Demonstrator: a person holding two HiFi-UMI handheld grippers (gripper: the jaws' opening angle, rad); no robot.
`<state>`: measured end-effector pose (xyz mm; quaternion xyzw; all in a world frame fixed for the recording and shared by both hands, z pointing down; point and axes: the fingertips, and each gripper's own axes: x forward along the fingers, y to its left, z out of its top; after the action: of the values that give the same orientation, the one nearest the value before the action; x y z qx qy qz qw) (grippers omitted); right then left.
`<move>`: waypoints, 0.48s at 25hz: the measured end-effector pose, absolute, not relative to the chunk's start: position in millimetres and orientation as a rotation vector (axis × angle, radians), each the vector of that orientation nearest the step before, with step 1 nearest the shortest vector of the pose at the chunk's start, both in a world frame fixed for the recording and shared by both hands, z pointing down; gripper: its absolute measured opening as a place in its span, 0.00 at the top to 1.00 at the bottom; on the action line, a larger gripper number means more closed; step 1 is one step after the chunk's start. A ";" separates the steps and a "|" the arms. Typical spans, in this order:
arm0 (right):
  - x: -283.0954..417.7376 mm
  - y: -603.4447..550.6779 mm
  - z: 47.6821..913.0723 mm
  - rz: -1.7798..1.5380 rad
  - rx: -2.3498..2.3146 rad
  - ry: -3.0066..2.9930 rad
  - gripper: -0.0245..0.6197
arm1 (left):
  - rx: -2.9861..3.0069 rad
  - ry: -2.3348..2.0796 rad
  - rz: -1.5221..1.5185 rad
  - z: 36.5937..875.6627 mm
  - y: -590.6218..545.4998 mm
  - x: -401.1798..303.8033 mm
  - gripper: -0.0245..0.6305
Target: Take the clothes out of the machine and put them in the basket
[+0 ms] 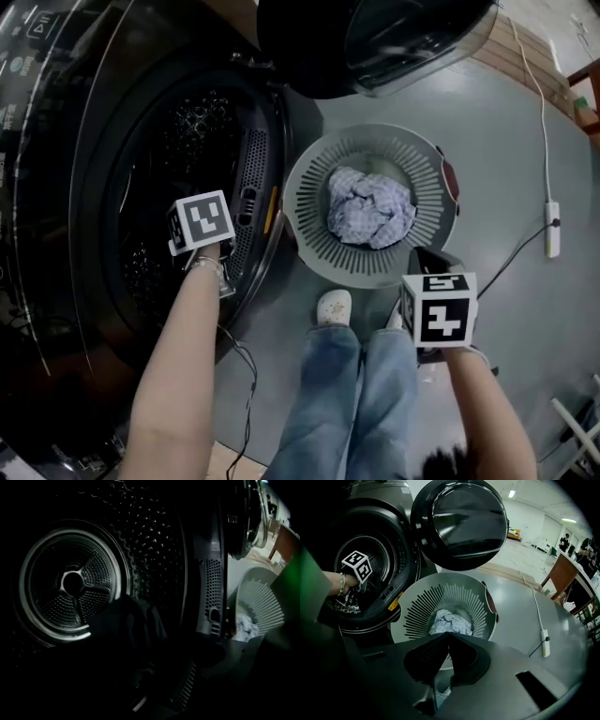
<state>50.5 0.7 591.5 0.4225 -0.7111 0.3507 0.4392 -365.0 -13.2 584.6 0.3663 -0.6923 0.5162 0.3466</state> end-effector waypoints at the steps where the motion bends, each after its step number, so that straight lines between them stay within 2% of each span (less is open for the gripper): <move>1: 50.2 2.6 593.7 0.876 1.048 -1.767 0.96 | 0.921 -1.854 1.379 578.9 -13.7 -373.6 0.23; 11: 41.9 16.9 616.7 0.930 1.037 -1.754 0.96 | 0.739 -1.852 1.746 614.2 -2.9 -412.6 0.24; 12: 39.5 17.2 616.5 0.928 1.030 -1.758 0.96 | 0.717 -1.850 1.762 613.3 -0.3 -415.5 0.28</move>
<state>39.5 17.2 616.5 0.4141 -0.7066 0.3730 0.4360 -415.5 -0.3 613.3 0.2621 -0.6766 0.6444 0.2413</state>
